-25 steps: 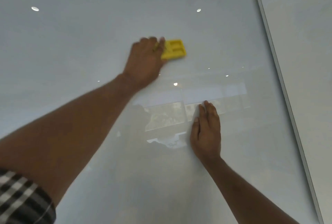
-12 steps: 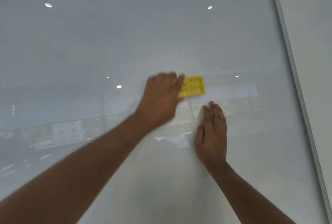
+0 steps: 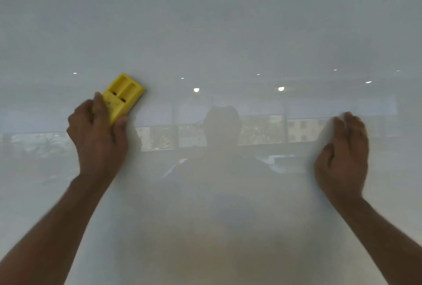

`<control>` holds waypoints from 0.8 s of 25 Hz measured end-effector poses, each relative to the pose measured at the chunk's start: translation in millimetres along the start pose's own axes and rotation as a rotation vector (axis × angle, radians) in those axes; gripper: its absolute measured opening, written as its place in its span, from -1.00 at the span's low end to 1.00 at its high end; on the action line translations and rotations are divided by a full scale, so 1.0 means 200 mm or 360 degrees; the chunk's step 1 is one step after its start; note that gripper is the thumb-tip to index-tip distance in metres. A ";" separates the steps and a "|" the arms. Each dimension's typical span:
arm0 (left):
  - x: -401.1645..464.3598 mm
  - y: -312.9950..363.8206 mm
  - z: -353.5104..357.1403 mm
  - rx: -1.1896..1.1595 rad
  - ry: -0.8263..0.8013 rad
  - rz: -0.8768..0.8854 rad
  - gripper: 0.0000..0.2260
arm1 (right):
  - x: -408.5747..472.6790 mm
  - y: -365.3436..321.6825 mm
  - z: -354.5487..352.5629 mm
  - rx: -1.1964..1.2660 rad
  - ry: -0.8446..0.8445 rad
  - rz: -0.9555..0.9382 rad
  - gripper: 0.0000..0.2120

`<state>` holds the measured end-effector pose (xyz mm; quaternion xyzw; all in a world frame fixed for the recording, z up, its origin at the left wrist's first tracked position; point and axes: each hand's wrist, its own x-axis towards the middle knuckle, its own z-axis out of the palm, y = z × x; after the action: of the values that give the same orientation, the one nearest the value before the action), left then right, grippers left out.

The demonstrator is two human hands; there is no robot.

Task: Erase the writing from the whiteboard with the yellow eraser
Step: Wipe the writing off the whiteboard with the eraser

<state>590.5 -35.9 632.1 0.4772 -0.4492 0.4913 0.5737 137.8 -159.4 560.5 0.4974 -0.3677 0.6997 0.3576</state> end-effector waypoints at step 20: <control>-0.30 -0.07 -0.09 -0.0082 -0.0122 -0.0059 -0.47 | -0.01 0.00 -0.01 0.0010 -0.0127 0.0049 -0.49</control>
<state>597.6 -26.4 569.4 0.4890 -0.4745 0.4502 0.5772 137.4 -159.0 557.7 0.5202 -0.3870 0.6859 0.3304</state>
